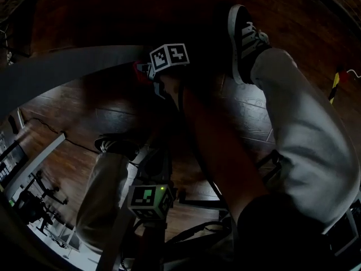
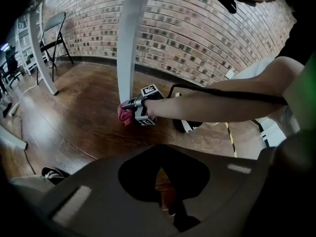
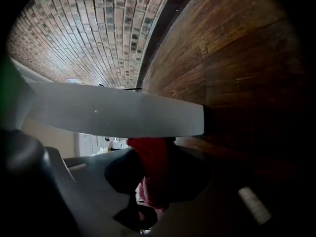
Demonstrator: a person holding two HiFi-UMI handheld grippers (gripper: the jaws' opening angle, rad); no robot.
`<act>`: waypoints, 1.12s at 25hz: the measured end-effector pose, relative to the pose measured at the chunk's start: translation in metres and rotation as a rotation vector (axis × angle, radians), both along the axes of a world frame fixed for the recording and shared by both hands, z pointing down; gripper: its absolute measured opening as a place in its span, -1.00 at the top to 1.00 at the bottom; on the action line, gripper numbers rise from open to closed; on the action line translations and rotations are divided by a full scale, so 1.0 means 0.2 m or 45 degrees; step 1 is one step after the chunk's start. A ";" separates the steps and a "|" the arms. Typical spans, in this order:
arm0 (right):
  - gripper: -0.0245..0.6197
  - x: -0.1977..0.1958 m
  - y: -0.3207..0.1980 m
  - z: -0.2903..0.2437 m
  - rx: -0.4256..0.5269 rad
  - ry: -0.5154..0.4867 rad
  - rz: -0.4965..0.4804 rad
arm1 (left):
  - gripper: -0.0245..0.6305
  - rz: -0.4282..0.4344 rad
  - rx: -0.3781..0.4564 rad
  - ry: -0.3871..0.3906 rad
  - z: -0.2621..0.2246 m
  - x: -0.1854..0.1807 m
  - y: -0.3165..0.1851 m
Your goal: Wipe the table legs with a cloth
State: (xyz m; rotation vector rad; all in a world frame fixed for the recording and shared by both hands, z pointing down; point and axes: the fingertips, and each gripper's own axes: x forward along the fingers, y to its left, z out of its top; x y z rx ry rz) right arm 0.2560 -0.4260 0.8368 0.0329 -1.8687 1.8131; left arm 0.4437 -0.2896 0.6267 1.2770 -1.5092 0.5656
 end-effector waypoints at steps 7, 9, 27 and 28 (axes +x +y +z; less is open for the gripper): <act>0.60 0.00 -0.01 0.07 0.041 0.065 -0.041 | 0.92 0.047 -0.018 0.012 0.02 0.01 0.01; 0.60 0.01 0.00 0.10 0.043 0.084 -0.040 | 0.92 0.036 -0.022 0.013 0.02 0.01 0.01; 0.60 0.11 -0.04 0.32 0.031 0.263 0.032 | 0.92 0.004 0.005 0.036 0.02 0.00 -0.08; 0.61 0.11 -0.04 0.31 0.017 0.259 0.044 | 0.92 0.003 0.001 0.036 0.01 0.00 -0.09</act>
